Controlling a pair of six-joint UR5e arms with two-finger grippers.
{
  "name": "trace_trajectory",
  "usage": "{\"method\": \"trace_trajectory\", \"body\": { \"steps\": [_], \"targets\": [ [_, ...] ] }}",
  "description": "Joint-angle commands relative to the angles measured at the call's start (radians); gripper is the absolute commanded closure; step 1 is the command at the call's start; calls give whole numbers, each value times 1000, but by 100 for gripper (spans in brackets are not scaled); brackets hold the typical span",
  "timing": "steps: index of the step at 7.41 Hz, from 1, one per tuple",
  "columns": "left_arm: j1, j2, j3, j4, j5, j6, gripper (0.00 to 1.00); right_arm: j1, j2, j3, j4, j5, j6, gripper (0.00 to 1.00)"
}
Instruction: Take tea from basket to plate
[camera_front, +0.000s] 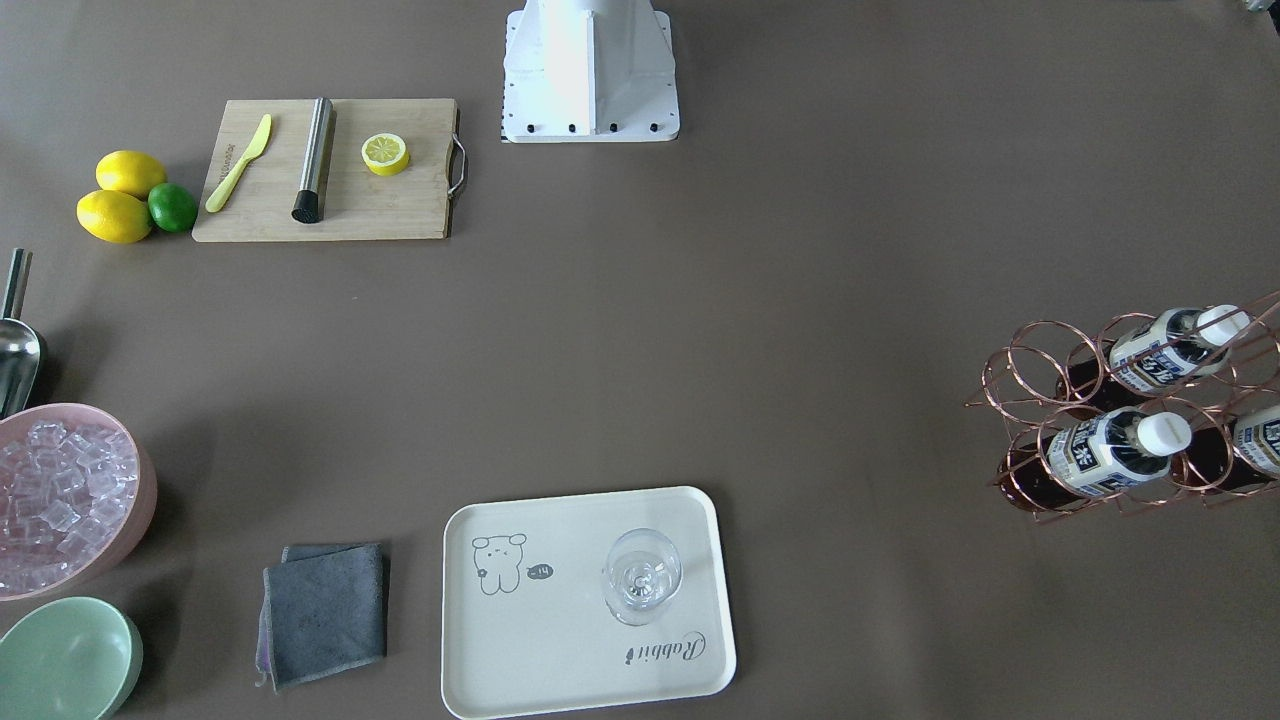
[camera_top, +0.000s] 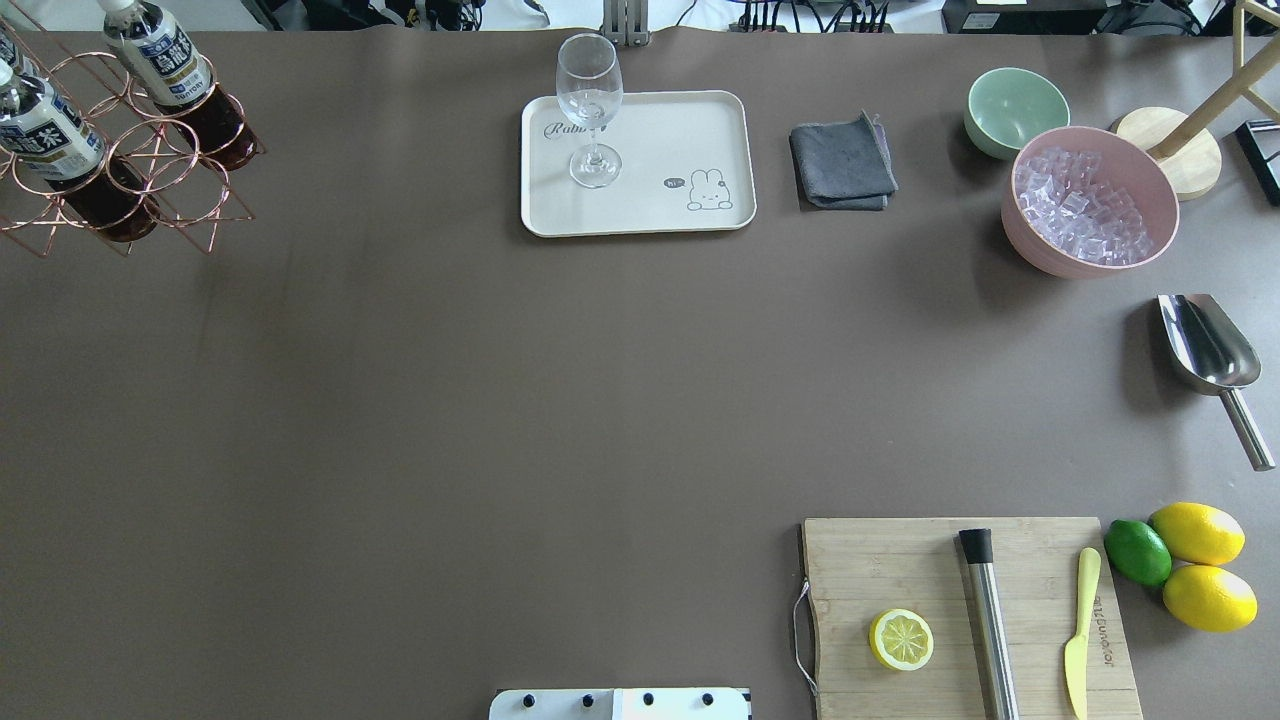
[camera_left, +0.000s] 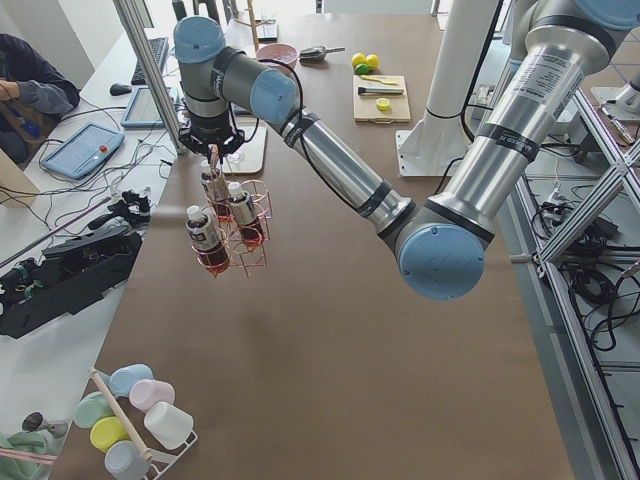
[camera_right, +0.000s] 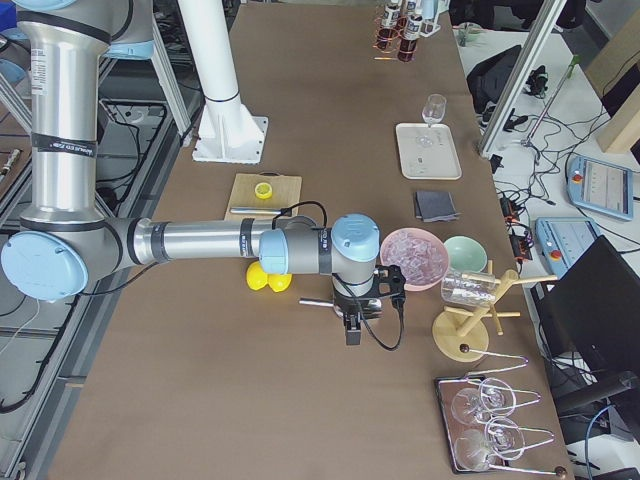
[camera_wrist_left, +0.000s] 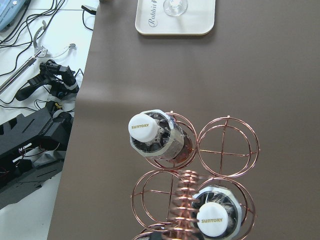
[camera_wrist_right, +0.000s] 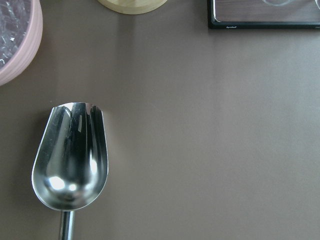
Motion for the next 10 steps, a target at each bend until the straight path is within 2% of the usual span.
{"method": "trace_trajectory", "body": {
  "steps": [1, 3, 4, 5, 7, 9, 10],
  "targets": [
    [92, -30, -81, -1, 3, -167, 100, 3, 0, -3, 0, 3, 5, 0],
    [183, -76, -146, -2, 4, -314, 100, 1, 10, 2, 1, 12, 5, 0],
    [241, -104, -156, -2, 41, -373, 100, -8, 13, 6, 3, 28, 6, 0],
    [317, -130, -184, -2, 114, -451, 100, -23, 10, 13, 82, 83, 8, 0],
    [414, -190, -181, -2, 125, -525, 100, -45, 10, 21, 284, 152, 9, 0],
    [505, -245, -172, -2, 176, -553, 100, -162, 27, 56, 509, 185, 17, 0],
    [548, -274, -173, -2, 210, -565, 100, -195, 61, 58, 571, 209, 22, 0]
  ]
}}
